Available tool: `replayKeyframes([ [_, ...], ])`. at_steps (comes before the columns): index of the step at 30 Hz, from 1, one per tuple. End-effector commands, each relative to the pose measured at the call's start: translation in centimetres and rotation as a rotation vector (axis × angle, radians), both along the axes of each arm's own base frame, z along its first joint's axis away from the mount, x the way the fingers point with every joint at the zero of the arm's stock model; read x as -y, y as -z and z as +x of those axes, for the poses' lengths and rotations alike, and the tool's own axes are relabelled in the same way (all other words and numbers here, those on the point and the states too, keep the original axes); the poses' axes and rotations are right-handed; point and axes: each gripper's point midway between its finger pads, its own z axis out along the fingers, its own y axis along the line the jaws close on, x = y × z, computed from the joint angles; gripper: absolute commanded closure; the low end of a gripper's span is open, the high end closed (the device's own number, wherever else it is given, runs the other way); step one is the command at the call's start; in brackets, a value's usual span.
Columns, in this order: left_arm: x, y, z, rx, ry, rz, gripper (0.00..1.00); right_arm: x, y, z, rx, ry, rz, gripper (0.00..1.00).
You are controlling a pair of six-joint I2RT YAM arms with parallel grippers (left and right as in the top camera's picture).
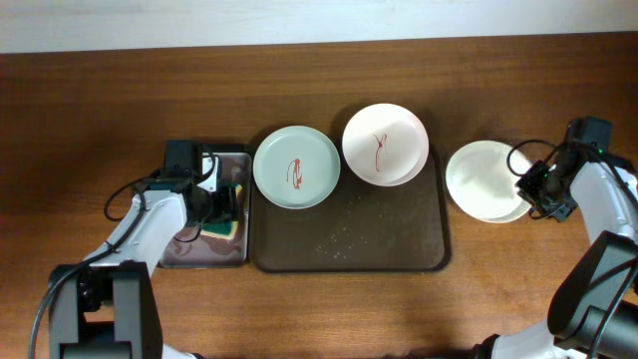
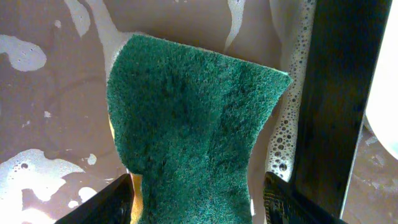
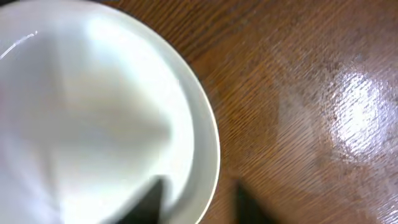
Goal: Clean dirty plates on tray and stack at the side
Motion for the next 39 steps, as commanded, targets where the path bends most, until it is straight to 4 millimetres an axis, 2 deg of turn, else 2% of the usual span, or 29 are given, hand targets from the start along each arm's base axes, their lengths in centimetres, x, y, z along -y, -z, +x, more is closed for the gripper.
replayKeyframes([
  [1, 0.1, 0.1, -0.2, -0.004, 0.012, -0.007, 0.36, -3.5, -0.6, 2.2, 0.094, -0.175, 0.144, 0.41],
  [3, 0.1, 0.1, -0.2, -0.004, 0.012, -0.007, 0.35, -7.3, -1.5, 3.0, 0.152, -0.335, 0.263, 0.39],
  [6, -0.2, 0.2, 0.0, 0.007, 0.008, 0.008, 0.29, -10.9, -2.5, 3.1, 0.149, -0.473, 0.278, 0.39],
  [7, -0.3, 0.4, 0.2, 0.019, 0.006, 0.013, 0.28, -12.0, -2.9, 3.2, 0.153, -0.506, 0.275, 0.39],
  [8, -0.3, 0.6, 0.5, 0.031, 0.006, 0.015, 0.33, -13.1, -3.2, 3.3, 0.158, -0.541, 0.273, 0.39],
  [9, -0.4, 1.1, 0.4, 0.028, 0.004, 0.025, 0.41, -14.0, -3.4, 3.3, 0.158, -0.566, 0.273, 0.39],
  [10, -0.5, 1.5, 0.1, 0.015, 0.002, 0.031, 0.53, -14.9, -3.4, 3.3, 0.153, -0.591, 0.276, 0.41],
  [13, -0.5, 2.2, -0.3, -0.008, 0.002, 0.032, 1.0, -17.0, -3.3, 3.1, 0.14, -0.651, 0.28, 0.42],
  [16, -0.6, 1.5, 0.8, 0.029, 0.001, 0.032, 1.0, -18.1, -3.3, 3.1, 0.134, -0.683, 0.28, 0.42],
  [20, -0.6, -2.4, 3.6, 0.131, -0.004, 0.03, 1.0, -18.5, -3.3, 3.0, 0.132, -0.695, 0.281, 0.43],
  [21, -0.6, -2.8, 3.7, 0.135, -0.004, 0.029, 1.0, -18.5, -3.3, 3.0, 0.132, -0.694, 0.281, 0.43],
  [23, -0.6, -2.2, 2.6, 0.088, -0.001, 0.031, 1.0, -18.5, -3.3, 3.0, 0.132, -0.695, 0.281, 0.43],
  [25, -0.6, -1.3, 1.2, 0.033, 0.0, 0.032, 0.52, -18.5, -3.3, 3.0, 0.132, -0.695, 0.281, 0.43],
  [27, -0.6, -0.9, 0.8, 0.022, 0.0, 0.032, 0.33, -18.5, -3.3, 3.0, 0.132, -0.694, 0.281, 0.43],
  [29, -0.6, -0.6, 0.5, 0.016, 0.0, 0.032, 0.31, -18.5, -3.3, 3.0, 0.132, -0.695, 0.281, 0.43],
  [34, -0.6, 0.9, -0.8, -0.023, 0.0, 0.033, 0.32, -18.5, -3.3, 3.0, 0.132, -0.695, 0.281, 0.43],
  [37, -0.6, 1.9, -2.2, -0.061, 0.001, 0.033, 0.41, -18.5, -3.3, 3.0, 0.132, -0.694, 0.281, 0.43],
  [38, -0.6, 2.2, -2.6, -0.071, 0.002, 0.033, 0.55, -18.5, -3.3, 3.0, 0.132, -0.695, 0.281, 0.43],
  [39, -0.6, 2.3, -2.7, -0.076, 0.002, 0.033, 0.85, -18.5, -3.3, 3.0, 0.132, -0.694, 0.281, 0.43],
])
